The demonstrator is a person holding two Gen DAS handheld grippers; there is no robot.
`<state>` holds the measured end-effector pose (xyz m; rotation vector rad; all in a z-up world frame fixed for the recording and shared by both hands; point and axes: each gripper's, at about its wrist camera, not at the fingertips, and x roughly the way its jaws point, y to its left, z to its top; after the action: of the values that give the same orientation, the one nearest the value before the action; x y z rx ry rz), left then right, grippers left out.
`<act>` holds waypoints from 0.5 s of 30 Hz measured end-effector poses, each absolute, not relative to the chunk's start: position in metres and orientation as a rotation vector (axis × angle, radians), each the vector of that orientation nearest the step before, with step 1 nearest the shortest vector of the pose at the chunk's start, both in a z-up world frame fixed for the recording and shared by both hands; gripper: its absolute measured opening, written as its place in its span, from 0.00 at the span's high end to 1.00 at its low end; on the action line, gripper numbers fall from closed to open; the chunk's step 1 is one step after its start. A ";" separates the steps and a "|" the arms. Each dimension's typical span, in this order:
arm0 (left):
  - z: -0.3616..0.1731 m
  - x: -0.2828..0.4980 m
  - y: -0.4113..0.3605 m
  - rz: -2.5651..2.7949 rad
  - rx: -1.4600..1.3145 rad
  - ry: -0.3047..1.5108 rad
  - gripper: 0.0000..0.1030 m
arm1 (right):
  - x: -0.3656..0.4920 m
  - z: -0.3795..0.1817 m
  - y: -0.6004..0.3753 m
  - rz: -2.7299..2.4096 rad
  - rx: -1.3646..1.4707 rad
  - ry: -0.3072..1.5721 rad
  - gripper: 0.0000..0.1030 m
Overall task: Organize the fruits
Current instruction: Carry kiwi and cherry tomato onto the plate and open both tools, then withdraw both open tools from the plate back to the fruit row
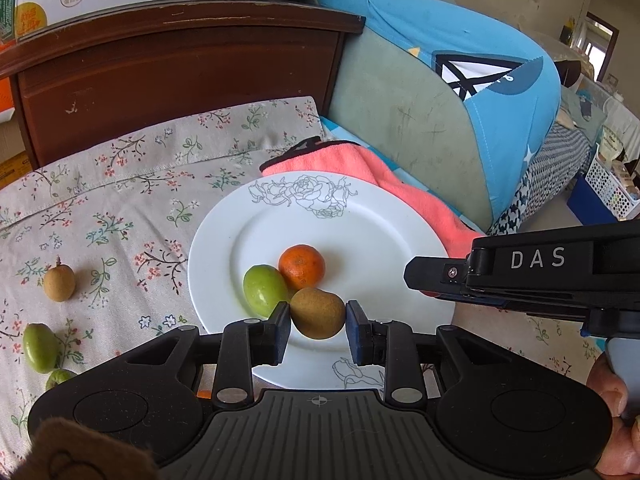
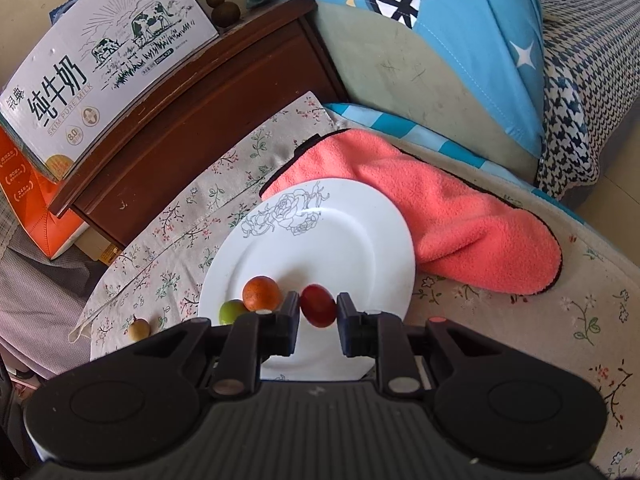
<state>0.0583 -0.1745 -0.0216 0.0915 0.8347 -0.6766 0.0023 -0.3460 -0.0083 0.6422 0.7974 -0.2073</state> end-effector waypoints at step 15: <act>0.018 0.056 -0.158 -0.576 0.113 0.750 0.35 | -0.001 0.004 -0.348 -0.187 0.657 0.730 0.72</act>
<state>0.0560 -0.1580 0.0178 0.1133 0.7498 -0.5757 -0.0013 -0.3480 0.0037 0.6570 0.7300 -0.1873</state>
